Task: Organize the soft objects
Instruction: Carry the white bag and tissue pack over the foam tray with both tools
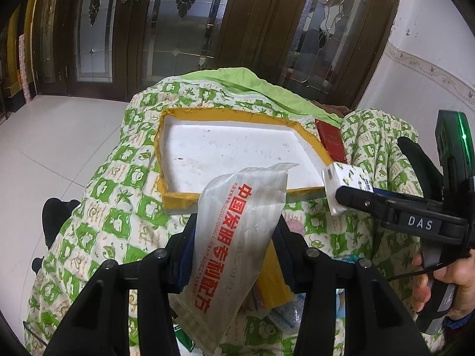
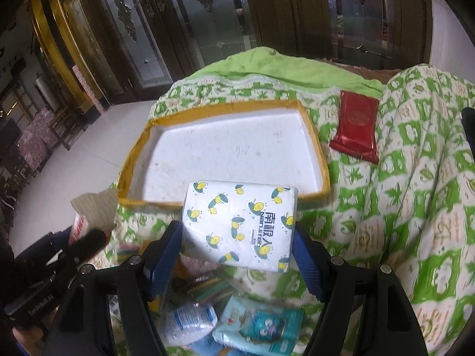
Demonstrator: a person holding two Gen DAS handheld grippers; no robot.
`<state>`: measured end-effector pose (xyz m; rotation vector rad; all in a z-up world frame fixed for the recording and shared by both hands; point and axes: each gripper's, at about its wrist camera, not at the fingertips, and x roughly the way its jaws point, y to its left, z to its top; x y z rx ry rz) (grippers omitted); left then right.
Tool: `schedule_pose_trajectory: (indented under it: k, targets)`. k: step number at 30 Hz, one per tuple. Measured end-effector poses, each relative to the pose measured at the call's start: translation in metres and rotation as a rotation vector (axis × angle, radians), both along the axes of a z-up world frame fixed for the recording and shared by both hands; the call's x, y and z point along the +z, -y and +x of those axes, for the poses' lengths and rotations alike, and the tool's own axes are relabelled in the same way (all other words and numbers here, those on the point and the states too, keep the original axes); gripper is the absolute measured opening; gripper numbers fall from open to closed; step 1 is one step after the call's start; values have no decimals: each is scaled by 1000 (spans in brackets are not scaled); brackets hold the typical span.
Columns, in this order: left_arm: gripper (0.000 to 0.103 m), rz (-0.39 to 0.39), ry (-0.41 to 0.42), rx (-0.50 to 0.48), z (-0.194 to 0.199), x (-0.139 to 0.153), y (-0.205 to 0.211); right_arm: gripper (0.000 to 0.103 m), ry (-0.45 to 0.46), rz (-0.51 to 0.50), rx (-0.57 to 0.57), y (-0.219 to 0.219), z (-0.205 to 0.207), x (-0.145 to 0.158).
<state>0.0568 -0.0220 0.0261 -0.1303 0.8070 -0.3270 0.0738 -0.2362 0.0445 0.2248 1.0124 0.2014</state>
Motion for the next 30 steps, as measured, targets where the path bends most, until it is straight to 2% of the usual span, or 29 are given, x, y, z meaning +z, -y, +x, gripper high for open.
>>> schedule_pose_trajectory:
  k: [16, 20, 30]
  targets:
    - [47, 7, 1, -17, 26, 1, 18, 77, -16, 23, -17, 16, 20, -14]
    - [47, 22, 5, -19, 38, 3, 21, 77, -26, 61, -13, 21, 32, -14]
    - [47, 65, 0, -12, 79, 5, 29, 77, -21, 81, 13, 26, 62, -18]
